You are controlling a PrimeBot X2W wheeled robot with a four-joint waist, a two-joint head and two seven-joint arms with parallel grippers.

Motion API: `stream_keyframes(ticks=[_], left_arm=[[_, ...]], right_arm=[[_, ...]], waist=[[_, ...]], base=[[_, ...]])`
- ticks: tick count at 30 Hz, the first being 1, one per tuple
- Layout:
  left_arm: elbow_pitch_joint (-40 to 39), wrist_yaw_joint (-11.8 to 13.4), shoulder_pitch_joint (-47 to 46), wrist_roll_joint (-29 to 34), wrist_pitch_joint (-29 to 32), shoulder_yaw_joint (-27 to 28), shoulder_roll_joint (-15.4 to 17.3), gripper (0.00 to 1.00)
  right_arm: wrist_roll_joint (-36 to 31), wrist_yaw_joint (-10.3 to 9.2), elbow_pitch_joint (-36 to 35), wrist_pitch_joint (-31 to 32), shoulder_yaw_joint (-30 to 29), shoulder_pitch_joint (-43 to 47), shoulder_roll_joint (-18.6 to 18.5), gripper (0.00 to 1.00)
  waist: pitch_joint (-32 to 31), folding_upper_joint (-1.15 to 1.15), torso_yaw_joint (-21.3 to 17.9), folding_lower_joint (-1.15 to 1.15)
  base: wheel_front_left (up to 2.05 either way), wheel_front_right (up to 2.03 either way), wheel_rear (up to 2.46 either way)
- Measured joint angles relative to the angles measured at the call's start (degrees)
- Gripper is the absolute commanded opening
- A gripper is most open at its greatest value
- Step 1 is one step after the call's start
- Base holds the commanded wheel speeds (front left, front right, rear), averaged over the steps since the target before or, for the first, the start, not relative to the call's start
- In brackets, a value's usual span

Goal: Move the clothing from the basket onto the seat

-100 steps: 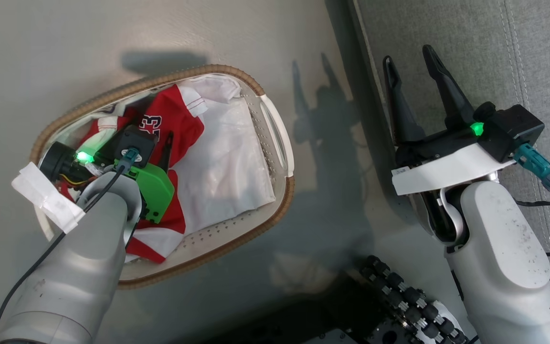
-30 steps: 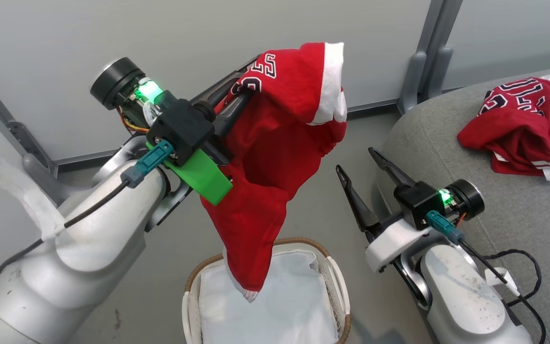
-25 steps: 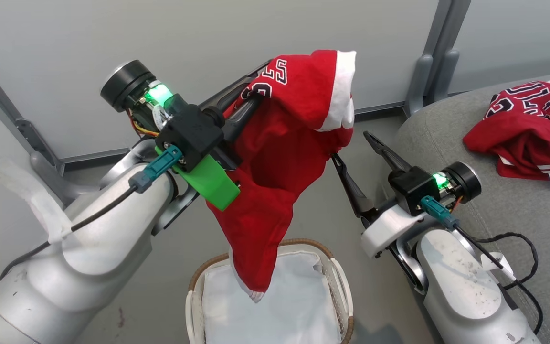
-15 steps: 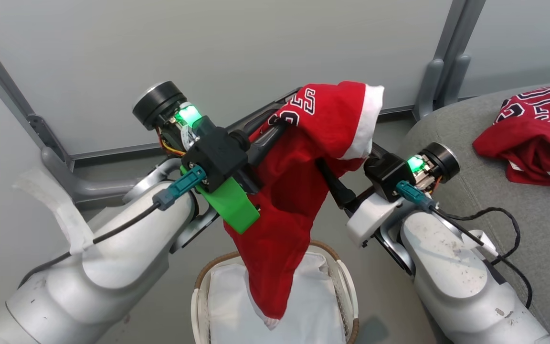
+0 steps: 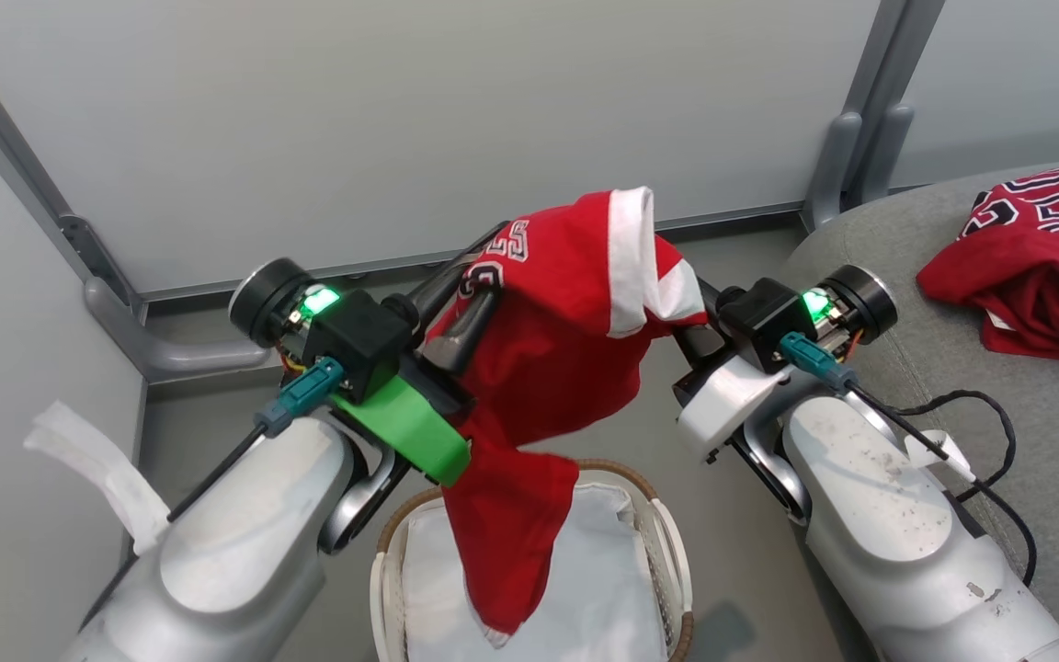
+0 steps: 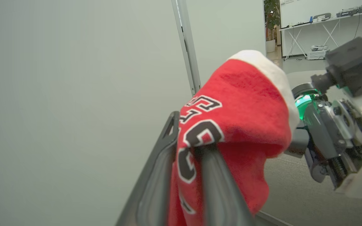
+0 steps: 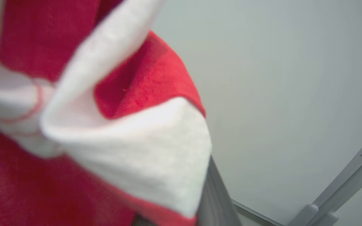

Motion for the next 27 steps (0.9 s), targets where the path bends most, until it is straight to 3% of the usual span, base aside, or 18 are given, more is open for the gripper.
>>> stream_keyframes(ticks=[14,27], left_arm=[[3.7,0.0,15.3,3.3,0.0,7.9,-8.2,1.00],[6.3,0.0,21.9,4.1,0.0,11.8,-11.2,1.00]], right_arm=[[-1.3,0.00,-2.9,0.0,-7.3,1.2,-1.2,0.00],[-4.4,0.00,-5.9,0.0,-16.6,0.4,-3.5,0.00]], waist=[[0.8,0.00,-0.3,0.00],[2.5,0.00,-0.8,0.00]], base=[[0.00,0.00,0.00],[0.00,0.00,0.00]])
